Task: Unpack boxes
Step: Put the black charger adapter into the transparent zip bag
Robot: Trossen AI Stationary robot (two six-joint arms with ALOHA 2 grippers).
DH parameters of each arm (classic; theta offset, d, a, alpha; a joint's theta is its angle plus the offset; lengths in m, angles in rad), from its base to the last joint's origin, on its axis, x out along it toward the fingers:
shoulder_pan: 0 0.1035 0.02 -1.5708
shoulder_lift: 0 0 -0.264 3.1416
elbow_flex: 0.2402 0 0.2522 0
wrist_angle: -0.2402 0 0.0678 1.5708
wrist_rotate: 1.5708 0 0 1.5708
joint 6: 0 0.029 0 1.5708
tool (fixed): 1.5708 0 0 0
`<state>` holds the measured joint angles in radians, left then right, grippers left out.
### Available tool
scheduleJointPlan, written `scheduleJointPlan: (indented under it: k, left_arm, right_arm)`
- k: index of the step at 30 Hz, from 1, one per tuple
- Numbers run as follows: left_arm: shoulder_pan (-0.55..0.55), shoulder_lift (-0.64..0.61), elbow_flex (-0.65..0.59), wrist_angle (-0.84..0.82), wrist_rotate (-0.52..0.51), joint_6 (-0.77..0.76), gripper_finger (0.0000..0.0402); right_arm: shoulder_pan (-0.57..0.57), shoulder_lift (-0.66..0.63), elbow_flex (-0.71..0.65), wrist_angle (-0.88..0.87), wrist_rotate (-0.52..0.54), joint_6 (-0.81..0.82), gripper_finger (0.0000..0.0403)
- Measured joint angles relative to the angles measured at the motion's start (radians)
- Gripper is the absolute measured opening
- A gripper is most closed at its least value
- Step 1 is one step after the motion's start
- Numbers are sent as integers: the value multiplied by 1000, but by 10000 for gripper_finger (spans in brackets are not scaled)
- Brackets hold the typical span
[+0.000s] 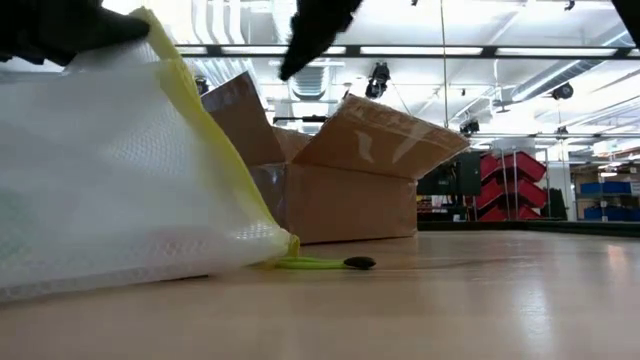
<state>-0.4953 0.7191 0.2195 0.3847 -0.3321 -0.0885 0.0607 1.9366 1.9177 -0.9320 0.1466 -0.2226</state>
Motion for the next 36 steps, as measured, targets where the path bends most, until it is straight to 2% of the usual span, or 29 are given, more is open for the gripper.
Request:
scheduleJointPlan:
  k: [4,7,9,12,13,19,27,30,35,36]
  left_arm:
    - [-1,12,0,-1,-11,-35,0]
    - [-1,14,-1,-8,-28,-44,0]
    - [-2,14,-1,0,-31,-44,0]
    - [-1,13,-1,-3,-61,-39,0]
    - [-1,15,-1,-3,-68,-35,0]
    - [0,15,-2,-2,-124,-25,0]
    - [0,11,-2,-2,-154,-40,0]
    - [0,9,-2,-2,-159,-43,0]
    - [0,9,-2,-2,-159,-56,0]
    - [0,9,-2,-2,-159,-61,0]
  right_arm:
    - [-104,-43,-76,-31,36,-35,192]
    - [-180,-82,-147,-65,23,-112,191]
    - [-224,-120,-198,-97,-88,-206,192]
    - [-278,-142,-282,-88,-319,-296,194]
    - [-288,-139,-314,-75,-353,-305,195]
    - [-300,-112,-456,65,-365,-339,198]
    - [-292,-46,-471,93,-433,-323,200]
    - [-268,-21,-472,108,-366,-318,163]
    - [-217,-14,-469,155,-220,-351,35]
    - [-207,-17,-469,173,-202,-345,20]
